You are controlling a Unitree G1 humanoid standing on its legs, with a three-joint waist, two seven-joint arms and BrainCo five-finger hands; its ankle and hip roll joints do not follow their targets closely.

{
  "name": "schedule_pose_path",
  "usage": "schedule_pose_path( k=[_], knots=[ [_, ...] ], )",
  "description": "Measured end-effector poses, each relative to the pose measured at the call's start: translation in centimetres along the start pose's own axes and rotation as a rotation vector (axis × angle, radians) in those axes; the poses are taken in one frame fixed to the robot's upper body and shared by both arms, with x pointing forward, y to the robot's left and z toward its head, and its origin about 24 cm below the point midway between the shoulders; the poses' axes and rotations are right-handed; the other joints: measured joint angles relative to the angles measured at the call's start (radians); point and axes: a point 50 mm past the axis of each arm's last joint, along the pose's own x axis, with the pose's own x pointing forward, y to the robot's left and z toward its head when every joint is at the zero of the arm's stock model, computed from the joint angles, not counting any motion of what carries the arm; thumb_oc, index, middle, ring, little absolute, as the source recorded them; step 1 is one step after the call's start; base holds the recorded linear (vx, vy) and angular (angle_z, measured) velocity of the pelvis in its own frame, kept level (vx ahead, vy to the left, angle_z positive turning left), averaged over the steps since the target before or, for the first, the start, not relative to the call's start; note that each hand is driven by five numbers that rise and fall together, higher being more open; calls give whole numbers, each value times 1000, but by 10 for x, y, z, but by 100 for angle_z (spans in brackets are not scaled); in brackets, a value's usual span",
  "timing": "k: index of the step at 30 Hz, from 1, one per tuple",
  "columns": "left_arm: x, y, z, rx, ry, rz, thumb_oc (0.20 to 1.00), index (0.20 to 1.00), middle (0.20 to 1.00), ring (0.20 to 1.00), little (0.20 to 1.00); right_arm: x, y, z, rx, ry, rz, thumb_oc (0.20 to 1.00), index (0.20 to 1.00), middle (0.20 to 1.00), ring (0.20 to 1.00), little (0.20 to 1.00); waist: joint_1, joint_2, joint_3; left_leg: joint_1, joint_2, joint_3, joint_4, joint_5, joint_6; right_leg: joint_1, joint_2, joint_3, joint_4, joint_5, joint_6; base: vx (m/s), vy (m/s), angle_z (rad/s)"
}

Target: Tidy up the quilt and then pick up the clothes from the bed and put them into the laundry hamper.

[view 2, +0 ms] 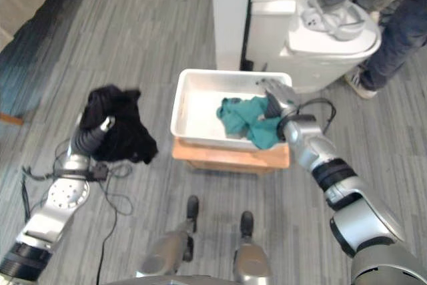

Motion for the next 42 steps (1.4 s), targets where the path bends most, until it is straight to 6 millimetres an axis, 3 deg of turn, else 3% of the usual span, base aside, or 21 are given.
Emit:
schedule_pose_path(
  k=[1, 2, 4, 5, 7, 8, 9, 10, 11, 12, 14, 19, 23, 26, 27, 31, 34, 38, 41, 42],
  knots=[
    [3, 1, 5, 0, -30, 2, 200, 200, 200, 200, 200, -4, 9, 1, -8, -1, 25, 1000, 1000, 1000, 1000, 1000, -6, -4, -1, 10, 0, 5, 0, -2, -1, 6, -1, 7, 0, -1, 1, 66, 29, -37],
    [16, 2, 21, -10, -115, 16, 200, 200, 200, 200, 200, -22, 41, -1, -8, 16, 109, 1000, 1000, 1000, 1000, 1000, -47, -27, -1, 33, 2, 29, 0, -19, -6, 14, -4, 32, -3, -6, 8, 142, 50, -33],
    [25, 3, 31, -2, -162, 24, 200, 200, 200, 200, 200, -37, 64, -4, 17, 44, 178, 1000, 1000, 1000, 1000, 1000, -69, -46, -8, 48, 4, 43, -1, -21, -5, 23, -4, 50, -1, -6, 8, 43, 26, -38],
    [32, 6, 40, -1, -201, 41, 200, 200, 200, 200, 200, -55, 85, -11, 32, 81, 247, 1000, 1000, 1000, 1000, 1000, -79, -55, -13, 58, 6, 59, -6, -30, -8, 27, -4, 63, -1, -6, 8, 25, 15, -53],
    [39, 6, 48, -4, -236, 55, 200, 200, 200, 200, 200, -72, 97, -24, 39, 142, 293, 1000, 1000, 1000, 1000, 1000, -126, -68, -19, 68, 7, 85, -6, -37, -2, 22, -5, 92, -1, -6, 9, 94, 37, -44],
    [45, 4, 53, -1, -262, 50, 200, 200, 200, 200, 200, -88, 107, -34, 49, 183, 322, 1000, 1000, 1000, 1000, 1000, -176, -80, -25, 78, 8, 101, -2, -46, -7, 17, -5, 109, -1, -6, 9, 64, 33, -20],
    [49, 2, 56, 6, -274, 44, 200, 200, 200, 200, 200, -95, 109, -39, 65, 207, 321, 1000, 1000, 1000, 1000, 1000, -170, -75, -33, 76, 12, 110, -6, -45, -6, 24, -4, 110, -2, -6, 9, 32, 25, -51],
    [59, -1, 56, 56, -285, 40, 200, 200, 200, 200, 200, -109, 117, -46, 68, 242, 356, 1000, 1000, 1000, 1000, 1000, -190, -86, -43, 90, 16, 138, -6, -52, -6, 18, -1, 144, -2, -4, 10, 13, 18, -49],
    [65, -2, 54, 85, -279, 40, 200, 200, 200, 200, 200, -114, 121, -48, 66, 257, 370, 1000, 1000, 1000, 1000, 1000, -191, -83, -47, 93, 17, 143, -6, -51, -5, 18, -1, 149, -2, -4, 11, -6, 19, -62],
    [72, -6, 47, 110, -241, 40, 200, 200, 200, 200, 200, -124, 126, -51, 66, 271, 396, 1000, 1000, 1000, 1000, 1000, -233, -84, -56, 95, 17, 161, -6, -55, -6, 10, -1, 163, -3, -4, 11, -29, 14, -39],
    [77, -16, 29, 137, -156, 23, 200, 200, 200, 200, 200, -135, 134, -53, 69, 283, 427, 1000, 1000, 1000, 1000, 1000, -264, -79, -60, 97, 18, 178, -6, -59, -8, 0, 0, 186, -3, -1, 15, -41, 16, -37],
    [63, -52, -18, 130, 76, -76, 200, 200, 200, 200, 200, -154, 148, -50, 73, 286, 491, 1000, 1000, 1000, 1000, 1000, -308, -70, -63, 74, 31, 223, -6, -60, -9, -46, 11, 230, -1, 12, 16, -63, 0, -30],
    [47, -70, -35, 140, 152, -130, 200, 200, 200, 200, 200, -149, 150, -41, 99, 276, 477, 1000, 1000, 1000, 1000, 1000, -306, -68, -53, 44, 35, 235, -6, -58, -8, -84, 15, 240, -1, 16, 17, -96, -12, -8],
    [41, -76, -45, 129, 203, -124, 203, 203, 203, 203, 203, -149, 155, -35, 118, 296, 451, 1000, 1000, 1000, 1000, 1000, -280, -58, -39, 6, 35, 239, -6, -61, -14, -123, 15, 244, -5, 14, 23, -72, -17, -2],
    [39, -77, -51, 134, 238, -127, 1000, 1000, 1000, 1000, 1000, -147, 158, -33, 127, 305, 457, 1000, 1000, 1000, 1000, 1000, -280, -58, -25, -6, 34, 238, -5, -51, -9, -133, 14, 241, -1, 23, 21, -36, -22, 9],
    [11, -73, -89, 133, 447, -135, 1000, 1000, 1000, 1000, 1000, -148, 168, -26, 154, 324, 487, 1000, 1000, 1000, 1000, 1000, -271, -58, 9, -13, 32, 221, -4, -45, -7, -132, 13, 222, -1, 25, 18, -10, -9, 12],
    [8, -67, -97, 88, 507, -102, 1000, 1000, 1000, 1000, 1000, -153, 175, -26, 154, 347, 520, 1000, 1000, 1000, 1000, 1000, -253, -61, 21, -11, 32, 219, -1, -45, -7, -126, 12, 212, -1, 25, 18, 9, 2, 10],
    [14, -40, -99, 40, 526, 14, 1000, 1000, 1000, 1000, 1000, -153, 176, -25, 165, 354, 528, 1000, 1000, 1000, 1000, 1000, -243, -72, 32, 22, 32, 217, -4, -47, -8, -91, 12, 207, -1, 25, 19, 0, 0, 0],
    [18, 9, -98, 61, 502, 187, 1000, 1000, 1000, 1000, 1000, -159, 180, -31, 242, 423, 551, 1000, 1000, 1000, 1000, 1000, -226, -70, 31, 70, 37, 209, -7, -64, -27, -41, 15, 201, -6, 17, 13, 64, -34, 2],
    [15, 17, -98, 56, 499, 220, 1000, 1000, 1000, 1000, 1000, -161, 181, -31, 247, 428, 554, 1000, 1000, 1000, 1000, 1000, -225, -69, 29, 77, 38, 207, -7, -64, -27, -33, 16, 200, -6, 15, 13, 82, -31, 9]
  ],
)
